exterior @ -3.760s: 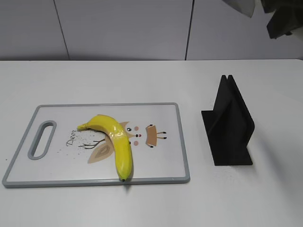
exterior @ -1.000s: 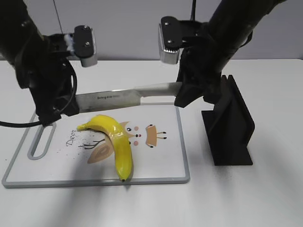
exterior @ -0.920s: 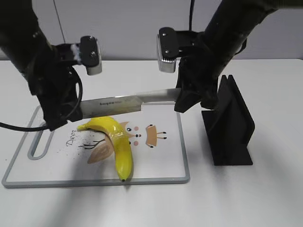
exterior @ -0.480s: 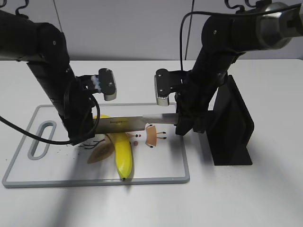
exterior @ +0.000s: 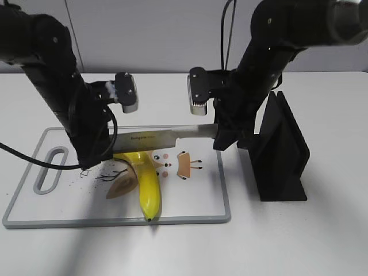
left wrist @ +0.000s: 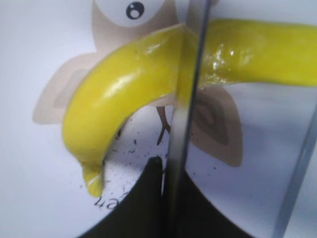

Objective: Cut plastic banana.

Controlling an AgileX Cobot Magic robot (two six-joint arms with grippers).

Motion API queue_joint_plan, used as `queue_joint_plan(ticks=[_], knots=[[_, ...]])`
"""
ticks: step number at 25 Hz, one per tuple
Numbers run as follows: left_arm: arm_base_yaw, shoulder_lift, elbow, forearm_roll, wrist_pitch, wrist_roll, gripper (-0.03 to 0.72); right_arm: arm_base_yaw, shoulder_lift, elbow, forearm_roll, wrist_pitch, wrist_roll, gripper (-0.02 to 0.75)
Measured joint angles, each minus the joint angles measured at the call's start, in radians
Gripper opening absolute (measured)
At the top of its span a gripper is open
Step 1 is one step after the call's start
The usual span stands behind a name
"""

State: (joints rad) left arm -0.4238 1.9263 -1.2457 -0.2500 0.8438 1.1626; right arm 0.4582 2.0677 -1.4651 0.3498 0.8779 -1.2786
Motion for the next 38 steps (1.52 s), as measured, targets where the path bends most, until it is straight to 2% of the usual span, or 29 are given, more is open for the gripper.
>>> queue_joint_plan(ticks=[11, 20, 22, 23, 26, 28, 29, 32, 38], knots=[[-0.003, -0.283, 0.0, -0.008, 0.132, -0.006, -0.008, 0.004, -0.236, 0.0, 0.026, 0.087, 0.0, 0.196], [-0.003, -0.304, 0.0, -0.008, 0.136, -0.006, -0.001, 0.006, -0.247, 0.0, 0.037, 0.091, -0.001, 0.197], [-0.003, -0.304, 0.0, -0.011, 0.124, -0.009, 0.049, 0.006, -0.247, 0.0, 0.039, 0.092, -0.001, 0.197], [-0.003, -0.304, 0.0, -0.015, 0.115, -0.011, 0.1, 0.006, -0.247, 0.0, 0.043, 0.092, 0.002, 0.196], [-0.003, -0.304, 0.0, -0.027, 0.099, -0.014, 0.331, 0.006, -0.247, 0.0, 0.054, 0.08, 0.009, 0.193], [-0.003, -0.304, 0.0, -0.04, 0.091, -0.017, 0.522, 0.006, -0.247, 0.0, 0.061, 0.067, 0.016, 0.192], [-0.003, -0.304, 0.0, -0.047, 0.085, -0.017, 0.578, 0.006, -0.247, 0.0, 0.064, 0.06, 0.019, 0.192], [-0.004, -0.307, 0.0, -0.057, 0.074, -0.018, 0.635, 0.006, -0.247, 0.0, 0.067, 0.055, 0.022, 0.192], [-0.005, -0.359, 0.0, -0.016, 0.005, -0.018, 0.641, 0.006, -0.247, 0.0, 0.067, 0.044, 0.033, 0.19]])
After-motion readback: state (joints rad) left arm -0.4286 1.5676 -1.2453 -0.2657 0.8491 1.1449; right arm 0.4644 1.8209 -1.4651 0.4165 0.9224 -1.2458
